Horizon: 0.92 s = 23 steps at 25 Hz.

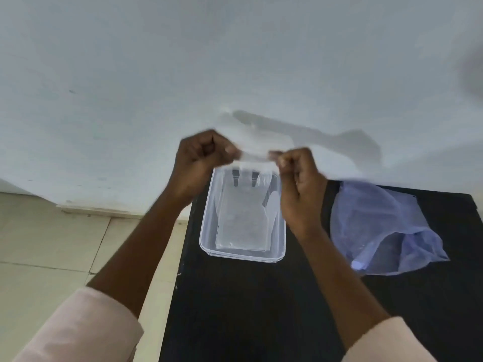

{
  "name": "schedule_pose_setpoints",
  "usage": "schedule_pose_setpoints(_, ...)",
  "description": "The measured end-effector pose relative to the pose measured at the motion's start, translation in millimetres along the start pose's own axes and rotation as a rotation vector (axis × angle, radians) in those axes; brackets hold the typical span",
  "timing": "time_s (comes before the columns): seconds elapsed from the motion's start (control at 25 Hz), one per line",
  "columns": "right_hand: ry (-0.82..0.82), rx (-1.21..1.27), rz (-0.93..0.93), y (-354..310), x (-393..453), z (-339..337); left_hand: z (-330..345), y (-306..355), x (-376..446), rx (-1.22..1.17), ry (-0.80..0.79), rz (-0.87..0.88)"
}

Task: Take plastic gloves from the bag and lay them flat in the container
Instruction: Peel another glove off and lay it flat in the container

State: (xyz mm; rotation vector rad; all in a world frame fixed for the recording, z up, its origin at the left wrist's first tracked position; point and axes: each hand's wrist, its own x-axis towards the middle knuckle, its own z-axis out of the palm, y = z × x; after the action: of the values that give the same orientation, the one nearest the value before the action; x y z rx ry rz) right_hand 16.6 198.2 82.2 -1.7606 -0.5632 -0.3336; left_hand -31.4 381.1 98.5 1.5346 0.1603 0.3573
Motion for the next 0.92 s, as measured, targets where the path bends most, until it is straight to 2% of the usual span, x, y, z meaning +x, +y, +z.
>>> schedule_pose_setpoints(0.12, -0.145, -0.022, 0.13, 39.9, -48.6, 2.5, -6.4, -51.4, -24.2, 0.105, -0.038, -0.182)
schedule_pose_setpoints(0.24, -0.272, -0.083, 0.21, 62.1, -71.9, 4.4, -10.7, -85.7, -36.8, 0.321, -0.11, -0.254)
schedule_pose_setpoints(0.36, -0.357, -0.167, 0.233, 71.6, -80.9, 7.6, -6.0, -102.3, -41.8, 0.539, -0.132, -0.217)
schedule_pose_setpoints(0.64, -0.488, -0.39, 0.232, 76.1, -79.1, 15.4, 2.9, -110.8, -44.5, 0.804, -0.251, -0.058)
schedule_pose_setpoints(0.76, -0.571, -0.517, 0.222, 74.2, -76.6, 17.4, 7.6, -112.2, -46.2, 0.912, -0.291, -0.083)
schedule_pose_setpoints(0.92, -0.702, -0.652, 0.186, 72.7, -78.0, 19.9, 13.0, -110.6, -50.1, 1.086, -0.42, -0.137)
